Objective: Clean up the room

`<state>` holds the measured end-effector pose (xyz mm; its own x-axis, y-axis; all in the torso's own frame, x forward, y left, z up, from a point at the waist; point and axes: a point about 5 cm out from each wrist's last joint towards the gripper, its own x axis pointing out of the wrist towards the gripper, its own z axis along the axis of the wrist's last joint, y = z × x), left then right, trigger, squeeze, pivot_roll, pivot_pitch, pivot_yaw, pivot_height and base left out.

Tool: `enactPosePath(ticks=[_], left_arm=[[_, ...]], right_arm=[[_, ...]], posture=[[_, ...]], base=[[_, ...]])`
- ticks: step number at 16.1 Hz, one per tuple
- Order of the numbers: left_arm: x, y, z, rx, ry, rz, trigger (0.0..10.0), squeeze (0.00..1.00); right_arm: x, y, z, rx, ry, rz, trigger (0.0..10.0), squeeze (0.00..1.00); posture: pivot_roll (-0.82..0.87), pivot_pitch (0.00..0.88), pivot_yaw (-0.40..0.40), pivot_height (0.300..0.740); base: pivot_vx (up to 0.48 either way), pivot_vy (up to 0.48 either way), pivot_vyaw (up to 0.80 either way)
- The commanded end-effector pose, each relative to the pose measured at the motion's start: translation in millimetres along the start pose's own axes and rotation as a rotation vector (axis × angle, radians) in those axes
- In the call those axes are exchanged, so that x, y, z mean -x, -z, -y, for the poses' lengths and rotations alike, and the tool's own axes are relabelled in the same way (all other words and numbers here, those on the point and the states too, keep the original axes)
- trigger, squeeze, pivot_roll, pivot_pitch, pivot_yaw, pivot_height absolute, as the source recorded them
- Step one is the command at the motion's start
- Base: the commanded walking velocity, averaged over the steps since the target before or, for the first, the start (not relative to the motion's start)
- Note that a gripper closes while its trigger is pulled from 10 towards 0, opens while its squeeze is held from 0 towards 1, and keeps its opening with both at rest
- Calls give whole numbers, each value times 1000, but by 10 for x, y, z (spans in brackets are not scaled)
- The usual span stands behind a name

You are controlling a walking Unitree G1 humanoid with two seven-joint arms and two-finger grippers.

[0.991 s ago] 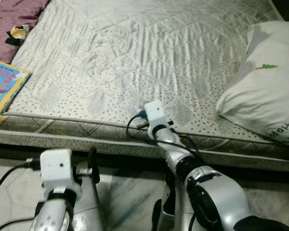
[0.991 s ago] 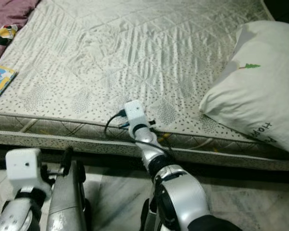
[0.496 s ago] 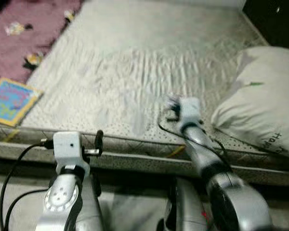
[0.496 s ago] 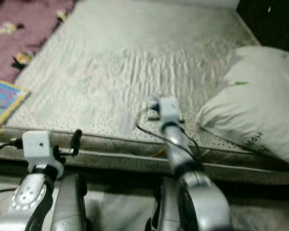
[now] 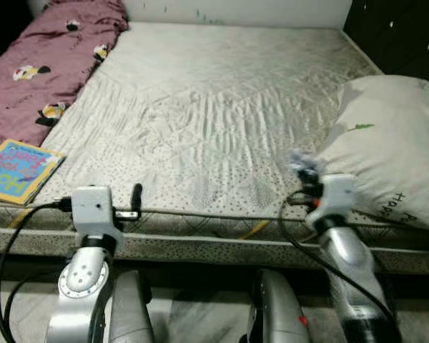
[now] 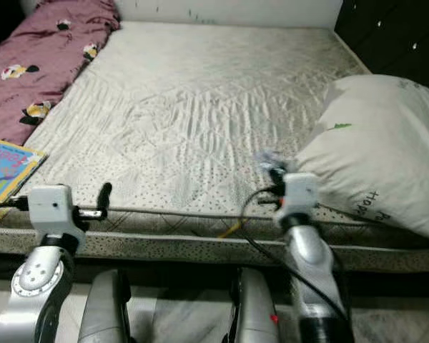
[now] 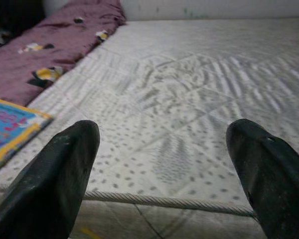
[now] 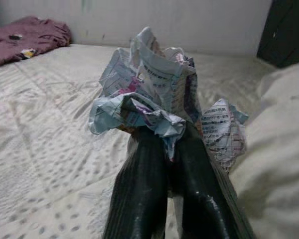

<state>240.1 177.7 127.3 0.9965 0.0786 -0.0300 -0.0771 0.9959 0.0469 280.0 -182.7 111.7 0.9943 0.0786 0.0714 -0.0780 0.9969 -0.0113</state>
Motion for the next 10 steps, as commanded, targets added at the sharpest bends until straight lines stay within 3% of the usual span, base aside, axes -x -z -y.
enactPosePath(ticks=[1,2,3,6,9,10], left_arm=[[-6,2,-5,6,-11,11,10000,0],[8,14,-1,4,-9,10,10000,0],[42,42,13,-14,6,3,10000,0],[105,90,13,-5,43,-1,10000,0],[222,171,-20,-87,86,26,10000,0],[218,242,-65,-110,64,27,10000,0]], right_arm=[[97,-19,-6,28,36,8,10000,0],[149,3,3,45,48,-8,10000,0],[223,46,-40,-51,21,-51,10000,0],[255,55,-143,-40,-4,-51,10000,0],[207,40,-200,-48,5,-52,10000,0],[174,49,-194,5,16,-47,10000,0]], posture=[[2,0,-26,529],[-4,0,-21,529],[-6,0,-10,529],[-3,0,24,529],[0,0,15,529],[4,0,2,529]], base=[[0,0,0],[0,0,0],[0,0,0],[0,0,0],[0,0,0],[0,0,0]])
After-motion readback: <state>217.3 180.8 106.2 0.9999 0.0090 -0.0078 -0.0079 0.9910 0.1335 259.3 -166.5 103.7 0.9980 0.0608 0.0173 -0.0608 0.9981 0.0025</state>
